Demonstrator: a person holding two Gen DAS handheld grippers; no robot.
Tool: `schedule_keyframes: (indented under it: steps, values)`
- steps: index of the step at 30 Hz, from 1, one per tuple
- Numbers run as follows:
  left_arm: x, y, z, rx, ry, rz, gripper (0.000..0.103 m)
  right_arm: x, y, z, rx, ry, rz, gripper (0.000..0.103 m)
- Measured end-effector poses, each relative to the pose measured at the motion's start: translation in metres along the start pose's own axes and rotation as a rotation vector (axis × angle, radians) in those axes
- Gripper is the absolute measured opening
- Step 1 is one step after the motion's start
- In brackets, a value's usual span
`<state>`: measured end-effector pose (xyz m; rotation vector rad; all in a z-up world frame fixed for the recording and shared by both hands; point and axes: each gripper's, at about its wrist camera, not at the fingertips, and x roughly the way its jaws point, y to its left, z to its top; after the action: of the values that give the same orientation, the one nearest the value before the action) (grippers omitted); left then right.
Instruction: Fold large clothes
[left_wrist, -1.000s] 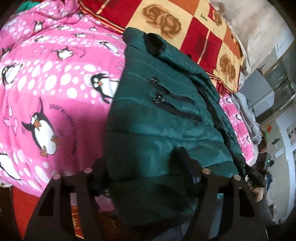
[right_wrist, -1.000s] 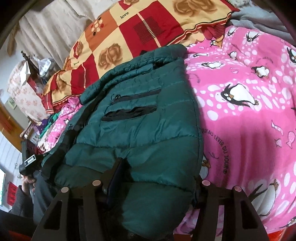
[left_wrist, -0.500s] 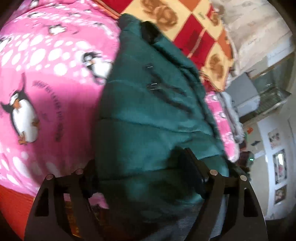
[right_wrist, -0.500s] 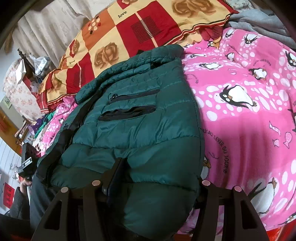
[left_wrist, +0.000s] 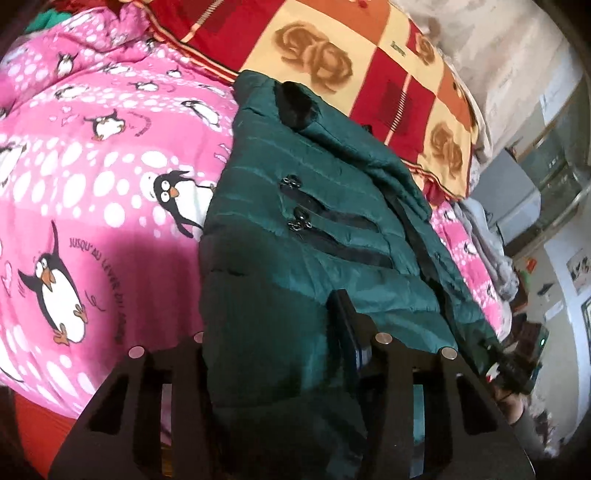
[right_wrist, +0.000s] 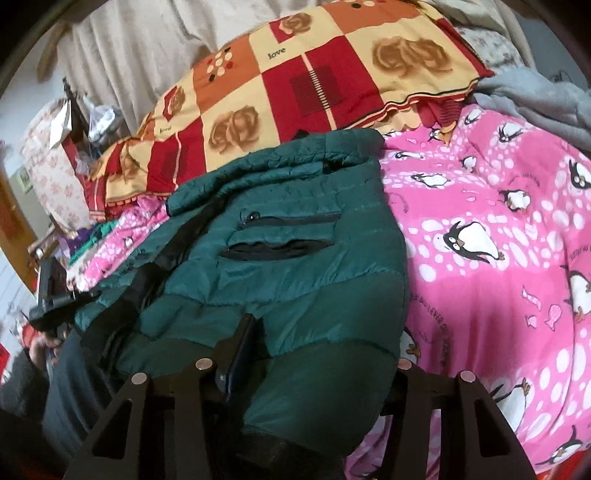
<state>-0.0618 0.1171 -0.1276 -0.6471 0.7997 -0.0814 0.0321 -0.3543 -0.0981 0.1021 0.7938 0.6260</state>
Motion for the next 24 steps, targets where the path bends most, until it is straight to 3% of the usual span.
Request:
schedule_keyframes:
  steps: [5, 11, 13, 16, 20, 24]
  values:
    - [0.0, 0.009, -0.005, -0.085, 0.001, -0.025, 0.046, 0.002, 0.001, -0.001, 0.001, 0.001, -0.003, 0.047]
    - [0.001, 0.009, -0.002, -0.099, 0.061, -0.032, 0.047, 0.002, 0.001, -0.002, 0.002, 0.0, -0.001, 0.047]
    - [0.0, 0.007, -0.002, -0.098, 0.065, -0.021, 0.047, 0.0, 0.001, -0.001, 0.002, -0.015, 0.01, 0.04]
    - [-0.003, 0.002, -0.005, -0.093, 0.052, -0.004, 0.047, -0.006, 0.001, 0.001, -0.001, -0.038, -0.009, 0.023]
    - [-0.014, -0.011, -0.004, -0.043, 0.007, 0.043, 0.017, -0.013, 0.011, 0.004, -0.04, -0.052, -0.038, 0.016]
    - [-0.024, -0.018, 0.005, -0.05, -0.013, 0.046, 0.015, -0.031, 0.018, 0.021, -0.023, -0.077, -0.02, 0.015]
